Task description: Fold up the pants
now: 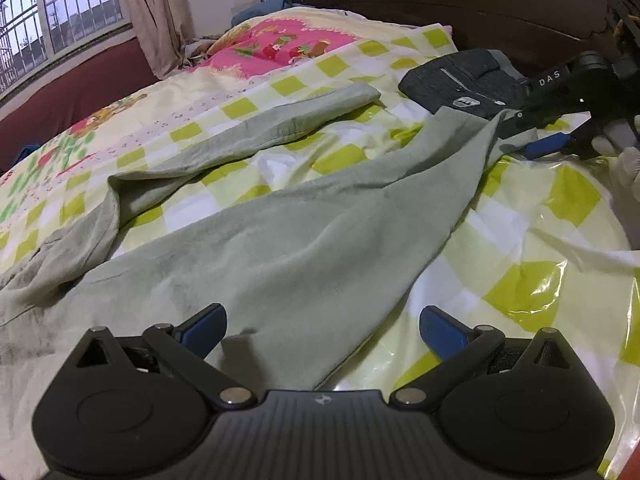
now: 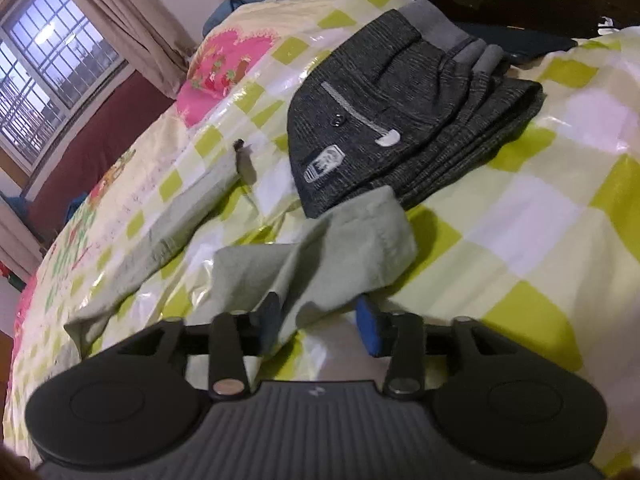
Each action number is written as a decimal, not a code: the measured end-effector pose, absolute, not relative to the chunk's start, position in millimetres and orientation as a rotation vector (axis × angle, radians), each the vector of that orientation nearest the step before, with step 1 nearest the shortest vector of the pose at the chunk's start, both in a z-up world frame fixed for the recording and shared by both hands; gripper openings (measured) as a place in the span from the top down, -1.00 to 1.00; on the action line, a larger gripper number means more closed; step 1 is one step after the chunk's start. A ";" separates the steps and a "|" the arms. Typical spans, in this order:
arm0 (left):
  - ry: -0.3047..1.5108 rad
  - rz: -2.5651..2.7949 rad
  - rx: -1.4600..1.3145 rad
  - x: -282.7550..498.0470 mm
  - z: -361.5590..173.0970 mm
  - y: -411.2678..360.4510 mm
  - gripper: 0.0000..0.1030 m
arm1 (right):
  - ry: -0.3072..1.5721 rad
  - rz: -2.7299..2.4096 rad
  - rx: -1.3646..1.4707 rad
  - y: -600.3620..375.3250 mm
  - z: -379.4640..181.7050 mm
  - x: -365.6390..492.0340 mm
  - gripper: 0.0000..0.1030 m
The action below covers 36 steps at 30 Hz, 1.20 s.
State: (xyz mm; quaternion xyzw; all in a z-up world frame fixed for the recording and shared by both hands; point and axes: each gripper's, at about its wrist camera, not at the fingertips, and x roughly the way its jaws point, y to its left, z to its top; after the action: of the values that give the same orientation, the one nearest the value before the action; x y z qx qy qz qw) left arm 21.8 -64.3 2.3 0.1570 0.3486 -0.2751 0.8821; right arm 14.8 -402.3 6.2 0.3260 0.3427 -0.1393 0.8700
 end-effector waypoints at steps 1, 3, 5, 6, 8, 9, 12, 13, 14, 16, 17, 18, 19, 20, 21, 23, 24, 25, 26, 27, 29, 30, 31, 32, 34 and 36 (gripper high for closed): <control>0.729 -0.572 0.322 22.5 1.9 -63.4 -1.00 | 0.719 -0.298 0.679 -401.4 6.2 18.7 0.08; 0.737 -0.574 0.315 23.7 -0.3 -63.6 -1.00 | 0.732 -0.333 0.688 -401.1 7.3 27.5 0.08; 0.737 -0.579 0.319 23.7 -2.3 -64.9 -1.00 | 0.723 -0.355 0.711 -404.4 9.8 29.7 0.07; 0.736 -0.582 0.320 23.4 -2.7 -65.1 -1.00 | 0.715 -0.360 0.715 -404.5 12.4 29.3 0.07; 0.734 -0.588 0.315 24.3 -3.7 -65.6 -1.00 | 0.705 -0.378 0.702 -404.0 19.2 30.8 0.07; 0.735 -0.591 0.308 25.1 -4.0 -65.4 -1.00 | 0.715 -0.393 0.697 -404.4 20.6 34.1 0.06; 0.736 -0.594 0.299 27.3 -4.4 -65.0 -1.00 | 0.770 -0.420 0.705 -405.3 25.2 42.2 0.07; 0.731 -0.594 0.299 27.0 -3.4 -64.2 -1.00 | 0.772 -0.425 0.698 -403.4 29.6 39.6 0.07; 0.722 -0.594 0.296 27.0 -2.0 -63.0 -1.00 | 0.763 -0.430 0.684 -401.0 35.3 34.7 0.07; 0.703 -0.597 0.275 28.2 0.8 -59.9 -1.00 | 0.734 -0.428 0.667 -396.8 44.7 27.7 0.05; 0.700 -0.598 0.262 29.7 1.2 -59.0 -1.00 | 0.730 -0.425 0.668 -396.2 46.6 28.6 0.05; 0.698 -0.599 0.254 30.6 1.0 -58.4 -1.00 | 0.730 -0.422 0.670 -396.1 46.1 33.3 0.05; 0.699 -0.595 0.253 31.7 0.3 -58.3 -1.00 | 0.735 -0.423 0.671 -396.4 43.7 39.8 0.05; 0.700 -0.588 0.257 32.0 -0.4 -58.2 -1.00 | 0.744 -0.426 0.680 -397.2 39.2 48.4 0.05; 0.699 -0.584 0.260 32.0 -0.5 -57.6 -1.00 | 0.762 -0.430 0.700 -399.2 31.9 58.6 0.06; 0.691 -0.581 0.259 31.5 1.0 -55.9 -1.00 | 0.806 -0.451 0.747 -403.4 16.7 70.9 0.12; 0.686 -0.581 0.257 31.4 1.7 -55.6 -1.00 | 0.821 -0.461 0.783 -406.9 8.2 74.1 0.47; 0.683 -0.581 0.257 31.5 2.2 -55.4 -1.00 | 0.827 -0.464 0.825 -410.8 1.2 73.8 0.71; 0.679 -0.582 0.257 31.4 2.7 -54.9 -1.00 | 0.826 -0.462 0.872 -414.9 -4.3 70.3 0.95; 0.676 -0.582 0.257 31.2 3.2 -54.3 -1.00 | 0.811 -0.453 0.901 -417.7 -6.0 65.0 0.95; 0.674 -0.582 0.252 31.4 3.8 -52.7 -1.00 | 0.761 -0.431 0.919 -421.8 0.7 51.3 0.95; 0.675 -0.581 0.247 32.1 3.8 -52.2 -1.00 | 0.737 -0.420 0.910 -422.8 8.0 45.3 0.95; 0.676 -0.580 0.243 32.3 4.2 -52.3 -1.00 | 0.713 -0.406 0.896 -423.2 17.3 40.4 0.95; 0.675 -0.580 0.239 32.4 5.0 -52.0 -1.00 | 0.683 -0.384 0.876 -422.9 29.9 35.5 0.95; 0.666 -0.580 0.235 31.4 7.7 -52.1 -1.00 | 0.627 -0.342 0.844 -421.1 52.6 24.3 0.96; 0.650 -0.580 0.239 28.6 12.1 -51.8 -1.00 | 0.570 -0.315 0.793 -416.5 72.3 5.2 0.97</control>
State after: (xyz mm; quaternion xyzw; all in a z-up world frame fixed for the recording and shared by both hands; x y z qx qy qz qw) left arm 28.6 -51.8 12.1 0.1154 0.3141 -0.2803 0.8997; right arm 5.2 -416.5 72.3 0.3793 0.2726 -0.1505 0.8713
